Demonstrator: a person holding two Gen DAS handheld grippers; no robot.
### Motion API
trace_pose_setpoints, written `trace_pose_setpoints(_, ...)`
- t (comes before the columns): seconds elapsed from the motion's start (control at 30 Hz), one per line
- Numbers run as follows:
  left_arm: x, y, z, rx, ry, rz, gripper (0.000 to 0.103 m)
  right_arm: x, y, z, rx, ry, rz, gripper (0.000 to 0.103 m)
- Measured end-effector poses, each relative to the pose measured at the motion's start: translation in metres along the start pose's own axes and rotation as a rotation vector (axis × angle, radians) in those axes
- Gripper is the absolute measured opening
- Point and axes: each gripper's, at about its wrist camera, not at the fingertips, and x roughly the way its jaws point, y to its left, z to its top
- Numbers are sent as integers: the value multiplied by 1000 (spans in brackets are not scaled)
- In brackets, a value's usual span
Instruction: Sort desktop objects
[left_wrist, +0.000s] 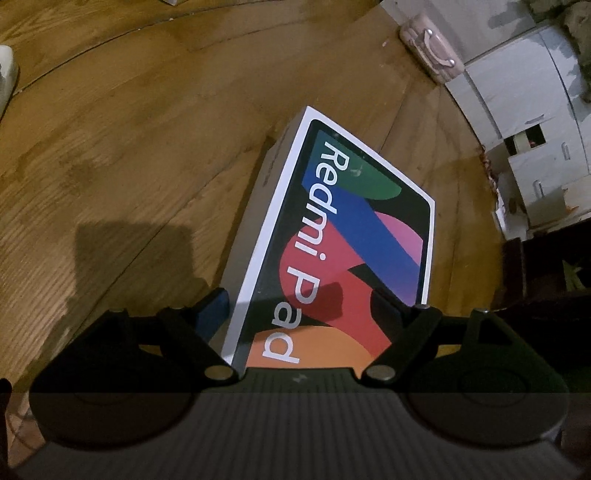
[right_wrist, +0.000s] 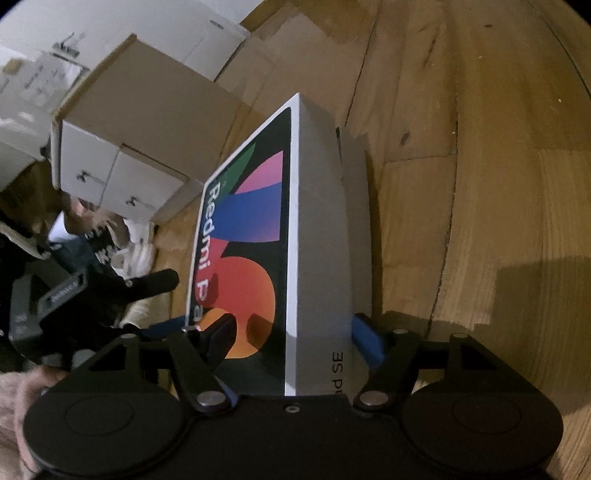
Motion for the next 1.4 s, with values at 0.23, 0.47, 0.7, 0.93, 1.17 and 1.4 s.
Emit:
trace_pose_setpoints(0.23, -6, 1, -2, -43, -37, -33, 85, -1, -1, 0, 17, 1, 3, 74)
trace_pose_setpoints(0.47, -9, 0, -1, -40, -74, -70, 86, -6, -13, -1, 65, -22, 37, 73)
trace_pose_setpoints(0.7, -4, -5, -4, 10, -55, -28, 86, 2, -10, -2, 12, 3, 4, 73)
trace_pose_setpoints(0.93, 3, -11, -4, 56, -9, 22, 86, 5, -13, -4, -6, 13, 0, 72)
trace_pose_setpoints(1.17, 15, -9, -10, 51, 47, 77, 86, 5, -14, -1, -7, 14, -2, 72)
trace_pose_setpoints(1.4, 18, -4, 9, 60, 38, 20, 82, 7, -25, 21, 56, -20, -11, 76)
